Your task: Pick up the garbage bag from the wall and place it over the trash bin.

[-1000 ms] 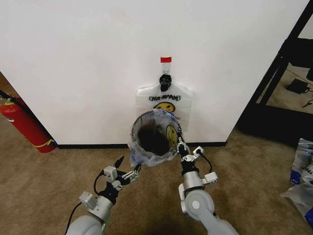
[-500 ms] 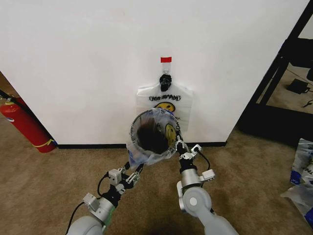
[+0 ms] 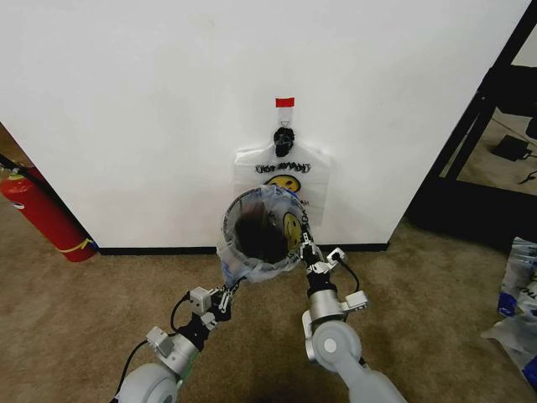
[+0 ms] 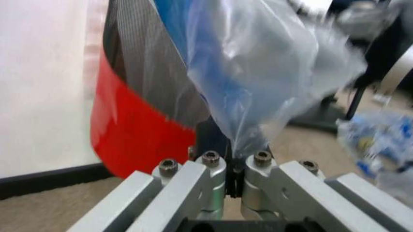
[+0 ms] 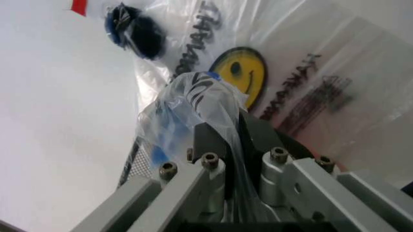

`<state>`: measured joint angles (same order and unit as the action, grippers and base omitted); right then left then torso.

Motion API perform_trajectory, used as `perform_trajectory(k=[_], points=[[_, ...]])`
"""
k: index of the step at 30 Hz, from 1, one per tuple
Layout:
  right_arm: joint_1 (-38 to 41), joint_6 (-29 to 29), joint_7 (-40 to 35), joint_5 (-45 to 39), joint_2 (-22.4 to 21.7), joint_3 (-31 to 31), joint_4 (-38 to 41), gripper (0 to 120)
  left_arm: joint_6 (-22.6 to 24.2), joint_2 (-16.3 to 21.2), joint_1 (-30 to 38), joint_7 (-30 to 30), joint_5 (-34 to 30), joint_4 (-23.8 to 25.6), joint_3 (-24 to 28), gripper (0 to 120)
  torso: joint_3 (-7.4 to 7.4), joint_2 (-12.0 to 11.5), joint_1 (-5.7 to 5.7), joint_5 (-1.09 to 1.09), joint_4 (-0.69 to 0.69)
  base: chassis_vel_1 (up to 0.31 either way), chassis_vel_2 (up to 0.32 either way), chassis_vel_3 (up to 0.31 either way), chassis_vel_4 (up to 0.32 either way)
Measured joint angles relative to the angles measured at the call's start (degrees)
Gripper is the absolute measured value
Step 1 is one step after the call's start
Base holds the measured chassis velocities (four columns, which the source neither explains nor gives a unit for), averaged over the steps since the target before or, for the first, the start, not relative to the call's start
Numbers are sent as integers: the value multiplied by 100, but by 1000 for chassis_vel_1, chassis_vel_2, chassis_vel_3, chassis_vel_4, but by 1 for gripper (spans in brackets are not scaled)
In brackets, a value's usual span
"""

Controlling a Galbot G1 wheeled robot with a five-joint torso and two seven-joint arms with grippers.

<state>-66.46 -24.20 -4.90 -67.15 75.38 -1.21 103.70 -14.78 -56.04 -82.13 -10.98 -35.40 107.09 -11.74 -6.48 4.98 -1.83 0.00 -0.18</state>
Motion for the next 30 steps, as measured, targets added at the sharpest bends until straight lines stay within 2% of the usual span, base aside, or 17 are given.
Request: perform_trajectory(k=[12, 19, 24, 29, 30], points=[[-122, 11, 0, -17, 19, 147, 188, 1, 127, -28, 113, 254, 512, -214, 8, 0, 0, 0, 0, 0, 0, 0, 0, 0, 0], [-253, 16, 29, -17, 22, 293, 294, 1, 465, -28, 219, 565, 876, -239, 53, 0, 0, 0, 0, 0, 0, 0, 0, 0, 0], [-278, 5, 186, -14, 41, 363, 269, 1, 609, 0, 259, 548, 893, -196, 56, 0, 0, 0, 0, 0, 0, 0, 0, 0, 0], [-268, 0, 342, -16, 81, 393, 141, 1, 720, 50, 161, 196, 874, -115, -46, 0, 0, 0, 0, 1, 0, 0, 0, 0, 0], [-259, 2, 368, -20, 97, 394, 105, 1, 743, 60, 130, 122, 912, -109, -69, 3, 0, 0, 0, 0, 0, 0, 0, 0, 0]])
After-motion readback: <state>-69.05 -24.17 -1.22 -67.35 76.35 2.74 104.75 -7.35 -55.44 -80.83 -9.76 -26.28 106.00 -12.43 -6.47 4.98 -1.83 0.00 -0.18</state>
